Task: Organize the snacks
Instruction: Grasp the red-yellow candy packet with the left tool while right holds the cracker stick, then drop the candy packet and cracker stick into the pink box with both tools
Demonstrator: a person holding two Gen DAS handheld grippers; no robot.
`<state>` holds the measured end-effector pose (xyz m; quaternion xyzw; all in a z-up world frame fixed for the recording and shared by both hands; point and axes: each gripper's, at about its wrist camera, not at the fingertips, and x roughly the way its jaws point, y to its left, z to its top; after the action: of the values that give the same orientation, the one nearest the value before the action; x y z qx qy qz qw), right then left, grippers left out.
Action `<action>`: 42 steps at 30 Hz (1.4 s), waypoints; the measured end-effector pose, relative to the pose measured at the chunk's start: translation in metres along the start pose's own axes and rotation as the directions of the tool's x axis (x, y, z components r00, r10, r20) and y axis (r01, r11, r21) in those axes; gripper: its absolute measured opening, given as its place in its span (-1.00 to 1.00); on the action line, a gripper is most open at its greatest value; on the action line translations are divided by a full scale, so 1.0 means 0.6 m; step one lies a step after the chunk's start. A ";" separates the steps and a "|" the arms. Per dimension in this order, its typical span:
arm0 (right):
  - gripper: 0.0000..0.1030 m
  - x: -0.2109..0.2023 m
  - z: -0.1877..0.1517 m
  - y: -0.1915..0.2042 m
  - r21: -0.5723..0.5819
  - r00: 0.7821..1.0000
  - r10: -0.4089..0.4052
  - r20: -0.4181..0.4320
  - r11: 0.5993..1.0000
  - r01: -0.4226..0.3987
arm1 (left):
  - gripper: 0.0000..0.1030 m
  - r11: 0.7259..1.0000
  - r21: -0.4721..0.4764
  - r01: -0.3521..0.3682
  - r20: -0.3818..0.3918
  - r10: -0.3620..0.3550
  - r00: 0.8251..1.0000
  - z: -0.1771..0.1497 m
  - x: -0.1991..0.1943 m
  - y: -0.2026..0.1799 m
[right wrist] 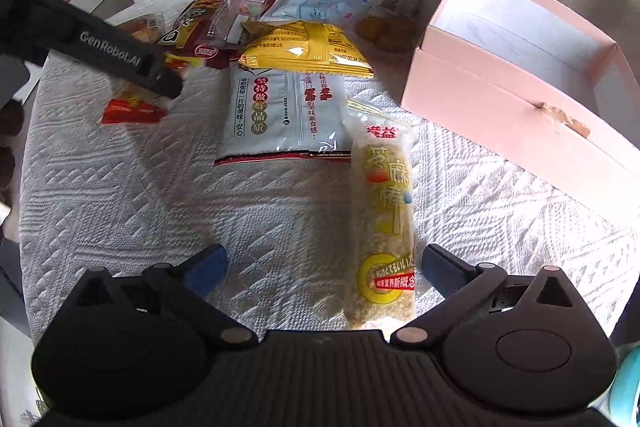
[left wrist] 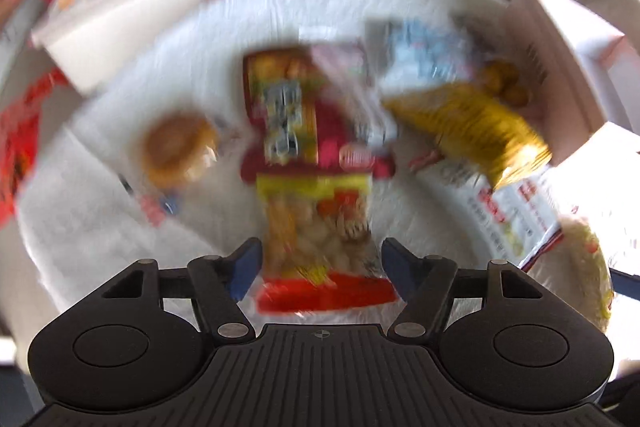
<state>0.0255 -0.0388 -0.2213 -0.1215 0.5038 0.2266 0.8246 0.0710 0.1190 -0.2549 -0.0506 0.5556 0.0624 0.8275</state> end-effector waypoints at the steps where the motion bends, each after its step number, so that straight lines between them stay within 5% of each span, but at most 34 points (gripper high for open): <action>1: 1.00 0.000 -0.001 0.001 0.009 1.000 -0.008 0.001 1.000 0.008 | 0.65 1.000 0.018 0.005 0.013 -0.005 1.000 0.002 0.003 -0.004; 4: 1.00 -0.002 -0.001 0.001 0.002 1.000 0.000 -0.028 1.000 0.000 | 0.83 1.000 0.007 0.021 -0.003 -0.021 1.000 0.014 0.013 -0.012; 6: 0.97 0.000 0.011 -0.002 -0.046 0.996 0.029 -0.085 0.998 -0.033 | 0.65 1.000 0.001 0.012 -0.008 -0.012 1.000 0.016 0.011 -0.012; 7: 0.72 -0.004 0.018 -0.009 -0.034 0.995 0.041 -0.092 0.998 -0.044 | 0.20 1.000 0.012 -0.004 -0.003 0.004 1.000 0.014 0.005 -0.012; 11: 0.46 -0.015 0.054 -0.042 0.085 1.000 0.002 -0.029 0.996 0.001 | 0.15 0.998 -0.018 0.058 -0.025 -0.058 0.998 -0.012 -0.027 0.004; 14: -0.08 0.005 0.077 -0.050 0.082 0.995 0.025 -0.095 0.996 -0.017 | 0.15 0.998 -0.020 0.065 -0.042 -0.066 0.997 -0.039 -0.066 -0.006; 15: -0.41 0.004 0.081 -0.046 0.052 0.994 0.013 -0.112 0.999 -0.007 | 0.15 0.996 -0.027 0.082 -0.047 -0.083 0.995 -0.046 -0.081 -0.011; 16: -0.46 0.000 0.084 -0.041 0.017 0.990 0.011 -0.140 1.000 -0.008 | 0.15 0.994 -0.037 0.103 -0.051 -0.104 0.993 -0.053 -0.097 -0.017; 24: -0.46 -0.110 0.056 -0.085 0.071 0.979 0.097 -0.182 0.994 -0.086 | 0.15 0.973 -0.007 0.231 -0.039 -0.231 0.972 -0.028 -0.215 -0.118; 29: -0.46 -0.174 0.034 -0.112 0.119 0.975 0.113 -0.191 0.989 -0.092 | 0.15 0.958 0.070 0.278 0.043 -0.281 0.959 0.077 -0.278 -0.206; 34: -0.46 -0.219 0.045 -0.128 0.108 0.983 0.100 -0.152 0.991 -0.084 | 0.21 0.914 0.093 0.395 0.164 -0.405 0.900 0.207 -0.317 -0.280; 35: -0.46 -0.229 0.048 -0.131 0.108 0.985 0.099 -0.139 0.991 -0.084 | 0.21 0.921 0.136 0.366 0.200 -0.387 0.900 0.224 -0.315 -0.296; 37: -0.46 -0.237 0.057 -0.137 0.115 0.988 0.100 -0.118 0.990 -0.087 | 0.17 0.926 0.208 0.314 0.134 -0.345 0.929 0.255 -0.285 -0.332; 42: -0.46 -0.245 0.084 -0.148 0.114 0.994 0.071 -0.089 0.992 -0.061 | 0.13 0.905 0.148 0.400 0.099 -0.416 0.904 0.270 -0.277 -0.338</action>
<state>0.0516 -0.1311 -0.0702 -0.0691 0.5570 0.2196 0.7980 0.1890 -0.0640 -0.0368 -0.1104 0.4810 -0.1437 0.8578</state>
